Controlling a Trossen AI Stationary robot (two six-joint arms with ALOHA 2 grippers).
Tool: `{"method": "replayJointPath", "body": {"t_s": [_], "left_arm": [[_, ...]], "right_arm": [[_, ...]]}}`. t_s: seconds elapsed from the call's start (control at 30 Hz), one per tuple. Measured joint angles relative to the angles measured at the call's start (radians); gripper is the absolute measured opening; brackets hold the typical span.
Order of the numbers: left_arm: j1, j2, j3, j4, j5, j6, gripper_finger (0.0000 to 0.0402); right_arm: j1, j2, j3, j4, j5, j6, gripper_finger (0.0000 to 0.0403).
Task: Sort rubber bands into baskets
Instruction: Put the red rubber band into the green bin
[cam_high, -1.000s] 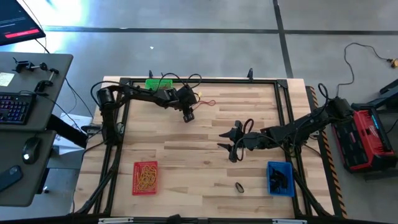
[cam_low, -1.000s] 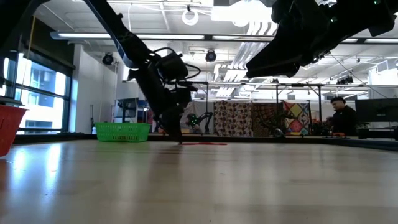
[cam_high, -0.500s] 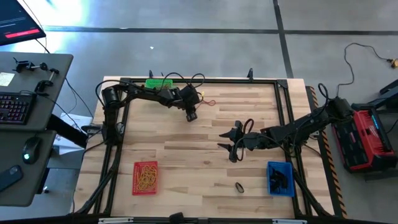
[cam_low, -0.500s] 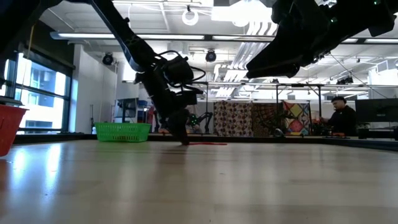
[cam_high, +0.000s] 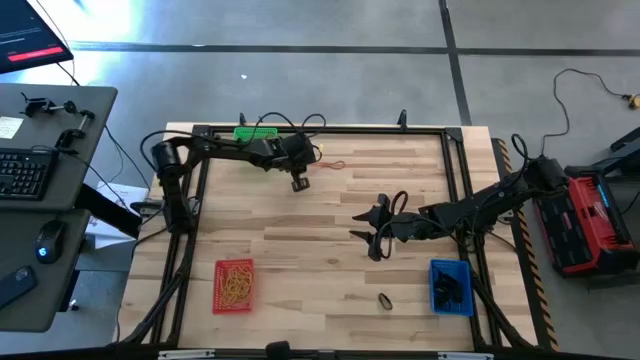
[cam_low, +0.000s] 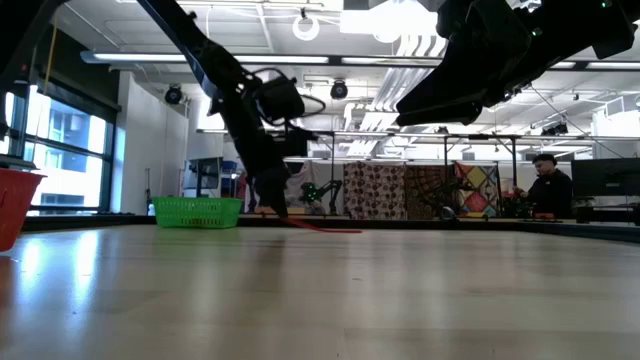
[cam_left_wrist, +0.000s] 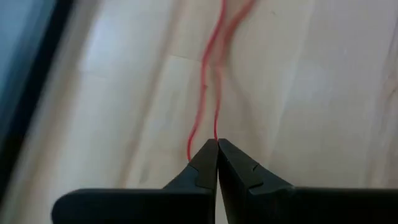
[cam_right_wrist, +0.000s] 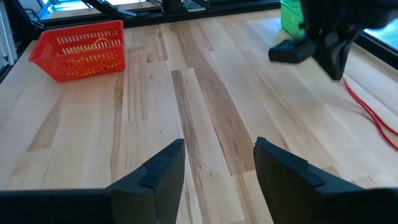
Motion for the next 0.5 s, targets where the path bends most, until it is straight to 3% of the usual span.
{"method": "replayJointPath", "body": {"t_s": [0.5], "left_arm": [[0.036, -0.268, 0.002, -0.051, -0.085, 0.026, 0.0]], "right_arm": [[0.0, 0.0, 0.0, 0.0, -0.001, 0.0, 0.0181]]}}
